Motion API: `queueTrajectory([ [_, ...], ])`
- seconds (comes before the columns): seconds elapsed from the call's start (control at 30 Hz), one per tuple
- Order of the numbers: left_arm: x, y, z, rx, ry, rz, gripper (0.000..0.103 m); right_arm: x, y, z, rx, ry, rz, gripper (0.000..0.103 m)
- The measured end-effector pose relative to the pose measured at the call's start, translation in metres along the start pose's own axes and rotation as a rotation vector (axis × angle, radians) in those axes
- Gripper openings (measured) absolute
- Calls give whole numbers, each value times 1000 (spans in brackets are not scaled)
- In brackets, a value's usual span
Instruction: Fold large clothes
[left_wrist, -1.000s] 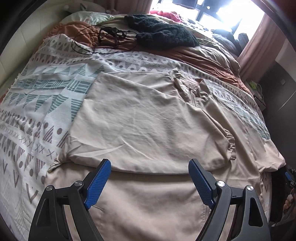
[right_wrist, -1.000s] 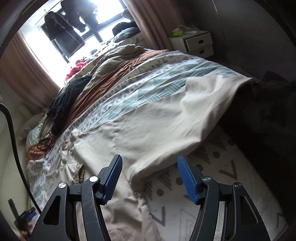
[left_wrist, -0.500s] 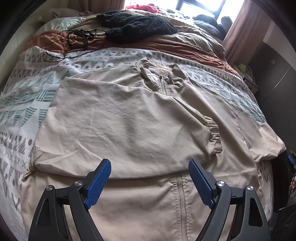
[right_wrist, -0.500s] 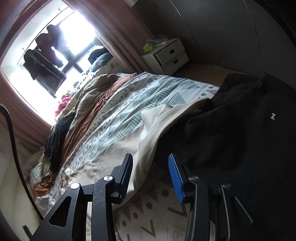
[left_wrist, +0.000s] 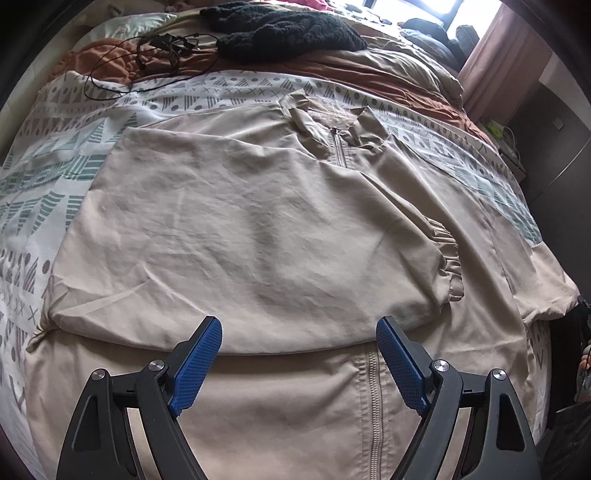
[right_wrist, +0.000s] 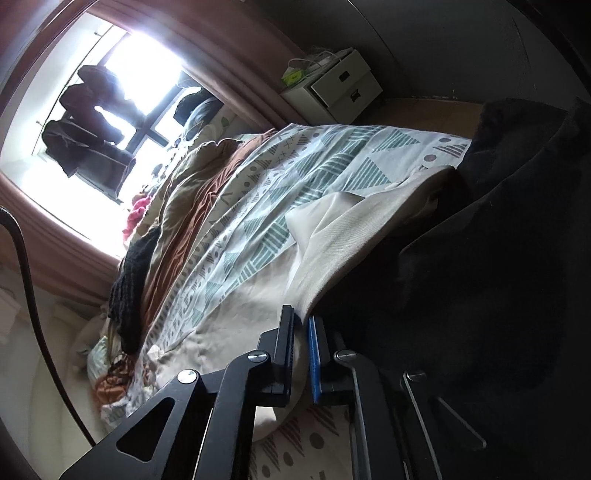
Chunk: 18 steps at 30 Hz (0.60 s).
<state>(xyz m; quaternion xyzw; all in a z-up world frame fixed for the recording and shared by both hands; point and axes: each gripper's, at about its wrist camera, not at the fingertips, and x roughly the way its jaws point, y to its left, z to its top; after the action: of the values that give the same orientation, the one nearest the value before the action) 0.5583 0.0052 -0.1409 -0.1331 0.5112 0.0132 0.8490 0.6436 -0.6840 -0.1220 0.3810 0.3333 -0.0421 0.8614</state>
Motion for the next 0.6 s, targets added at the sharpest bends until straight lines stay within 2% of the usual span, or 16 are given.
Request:
queueTrajectory([
  [0.23,-18,23,-2,-36,-28,-15,86,-20,42,-1,-80,-34,36,3],
  [0.6,-58,70,-13,-120,-85,-37,86,-45,155,-32,-234,-37,181,3],
])
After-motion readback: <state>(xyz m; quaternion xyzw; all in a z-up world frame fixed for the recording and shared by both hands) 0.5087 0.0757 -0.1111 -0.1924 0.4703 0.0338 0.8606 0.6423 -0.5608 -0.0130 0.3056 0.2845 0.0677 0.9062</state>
